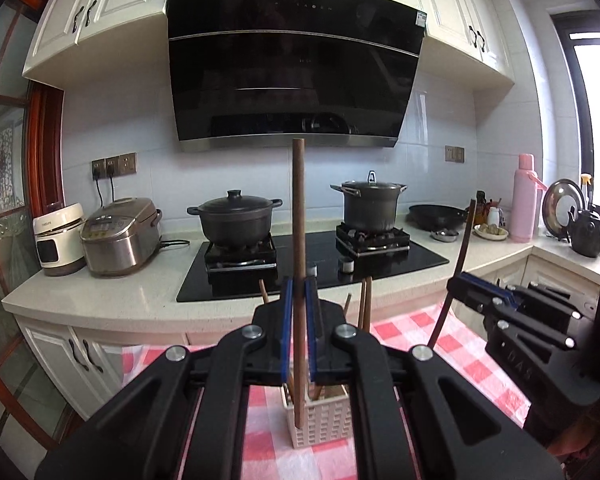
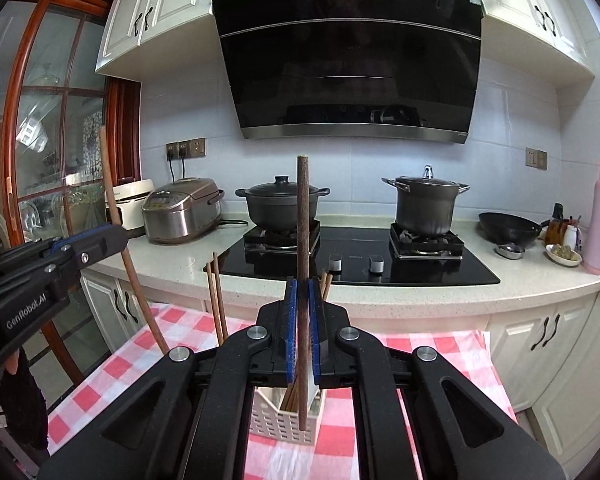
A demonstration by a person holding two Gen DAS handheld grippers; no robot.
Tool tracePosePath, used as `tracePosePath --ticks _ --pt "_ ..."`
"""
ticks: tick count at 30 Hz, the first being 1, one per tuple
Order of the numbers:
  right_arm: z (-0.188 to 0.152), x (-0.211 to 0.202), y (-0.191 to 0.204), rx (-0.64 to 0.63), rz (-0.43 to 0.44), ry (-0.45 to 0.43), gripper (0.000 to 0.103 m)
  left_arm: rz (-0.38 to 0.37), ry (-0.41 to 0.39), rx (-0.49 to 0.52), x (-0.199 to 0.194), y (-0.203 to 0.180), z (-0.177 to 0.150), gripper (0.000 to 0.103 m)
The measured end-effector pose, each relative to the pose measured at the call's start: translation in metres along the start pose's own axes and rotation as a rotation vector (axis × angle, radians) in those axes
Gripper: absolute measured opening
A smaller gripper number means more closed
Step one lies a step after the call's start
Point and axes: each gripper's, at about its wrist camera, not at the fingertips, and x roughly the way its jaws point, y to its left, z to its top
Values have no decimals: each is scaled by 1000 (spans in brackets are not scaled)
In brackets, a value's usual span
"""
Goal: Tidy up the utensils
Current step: 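Lower the chopsticks into the basket and open both tools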
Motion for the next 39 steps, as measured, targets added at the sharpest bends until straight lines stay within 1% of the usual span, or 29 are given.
tracePosePath --ticks 9,12,15,20,26,32,34,36,37,38,39 --pt "9 29 2 7 8 7 6 -13 -17 -45 30 10 26 6" --pt "7 39 2 14 12 16 6 -9 -20 -52 41 11 28 6" --pt "3 49 1 26 21 34 6 -14 -6 -67 56 12 24 6" --pt "-6 63 4 34 33 66 6 -25 48 -82 80 15 7 6" --pt "-21 79 9 23 51 123 6 -55 148 -111 111 21 -24 6" --pt "-38 103 5 44 70 206 7 -48 234 -128 130 27 -56 6" --pt "-43 109 3 55 77 227 7 -35 243 -138 132 31 -63 7" --pt "-47 112 1 57 79 240 11 -26 248 -150 131 35 -68 7" --pt "-48 113 0 58 73 242 12 -20 248 -152 130 37 -69 10" --pt "-48 112 -1 61 67 241 18 -9 244 -156 128 40 -70 12" --pt "-48 111 -3 66 63 239 26 -3 238 -159 125 42 -69 16"
